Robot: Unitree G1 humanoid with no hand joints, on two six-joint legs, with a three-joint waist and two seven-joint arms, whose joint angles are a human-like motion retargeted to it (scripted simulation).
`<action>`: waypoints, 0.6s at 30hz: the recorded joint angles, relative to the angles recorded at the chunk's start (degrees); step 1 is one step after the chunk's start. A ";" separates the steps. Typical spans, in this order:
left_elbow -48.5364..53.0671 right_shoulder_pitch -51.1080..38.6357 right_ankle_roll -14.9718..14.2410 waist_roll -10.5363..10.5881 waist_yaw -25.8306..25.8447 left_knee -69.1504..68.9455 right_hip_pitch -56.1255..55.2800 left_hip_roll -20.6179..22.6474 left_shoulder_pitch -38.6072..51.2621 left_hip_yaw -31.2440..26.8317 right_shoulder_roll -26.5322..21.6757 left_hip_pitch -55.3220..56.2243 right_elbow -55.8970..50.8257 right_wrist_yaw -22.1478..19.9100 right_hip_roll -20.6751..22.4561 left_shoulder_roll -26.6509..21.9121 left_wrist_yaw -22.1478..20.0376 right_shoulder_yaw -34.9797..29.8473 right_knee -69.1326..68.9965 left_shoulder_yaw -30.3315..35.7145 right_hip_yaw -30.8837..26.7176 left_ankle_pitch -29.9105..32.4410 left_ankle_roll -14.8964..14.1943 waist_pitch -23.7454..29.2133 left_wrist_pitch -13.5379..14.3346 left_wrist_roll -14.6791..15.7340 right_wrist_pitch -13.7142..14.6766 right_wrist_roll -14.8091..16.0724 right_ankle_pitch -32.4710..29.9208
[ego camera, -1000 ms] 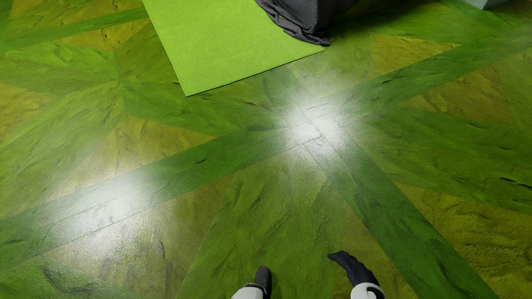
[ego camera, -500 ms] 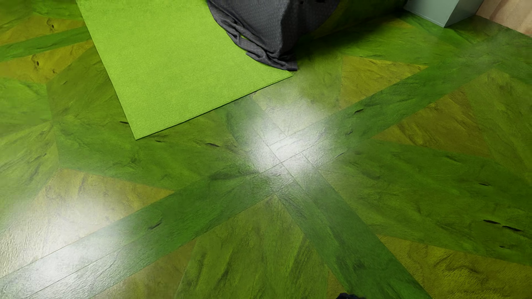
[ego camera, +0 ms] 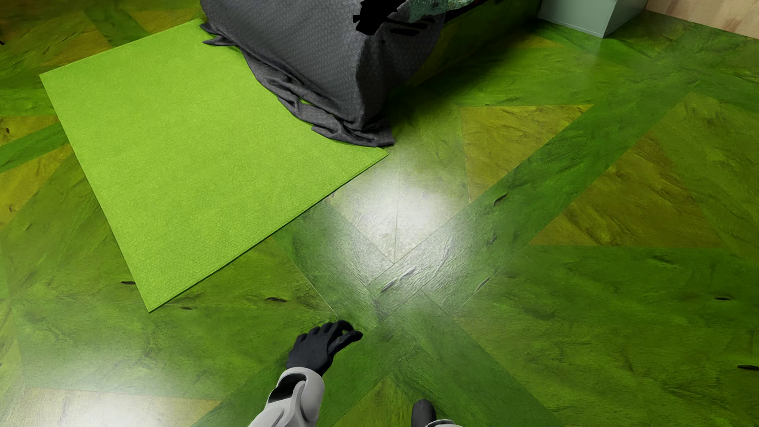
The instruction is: Approach the bed
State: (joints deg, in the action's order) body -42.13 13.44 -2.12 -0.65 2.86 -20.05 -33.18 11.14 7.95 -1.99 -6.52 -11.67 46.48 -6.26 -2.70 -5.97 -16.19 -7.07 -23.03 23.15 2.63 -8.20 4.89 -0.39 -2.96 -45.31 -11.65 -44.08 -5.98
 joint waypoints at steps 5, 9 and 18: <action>-18.95 -1.16 3.38 5.43 2.64 -31.56 8.25 -9.39 -1.41 1.88 6.01 13.87 -3.37 -1.14 3.06 0.53 12.53 7.54 -1.54 9.26 7.24 24.37 -15.80 0.28 -7.83 -7.03 1.39 1.16 9.62; -6.79 -6.58 5.11 8.45 1.67 -51.12 17.78 -16.27 -6.49 1.14 5.28 30.55 2.64 -2.81 7.55 -5.22 4.79 5.20 -1.73 4.71 12.53 16.57 -15.16 1.47 -11.21 -3.11 3.65 -3.55 16.24; -1.80 -16.57 5.07 7.07 -6.44 5.57 39.20 -12.15 -14.36 -0.23 0.12 42.68 2.53 -3.11 12.66 -4.92 4.50 -0.68 6.53 -4.26 10.34 8.31 -6.71 0.65 -8.45 6.53 7.94 -6.28 23.00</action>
State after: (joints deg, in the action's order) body -43.93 -3.13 2.96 6.42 -3.58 -14.48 6.02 -1.01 -6.41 -2.21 -6.40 31.01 49.00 -9.36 9.96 -10.89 -11.70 -7.75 -16.50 18.89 12.97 0.11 -1.83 0.26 -11.41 -38.79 -3.72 -50.36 17.02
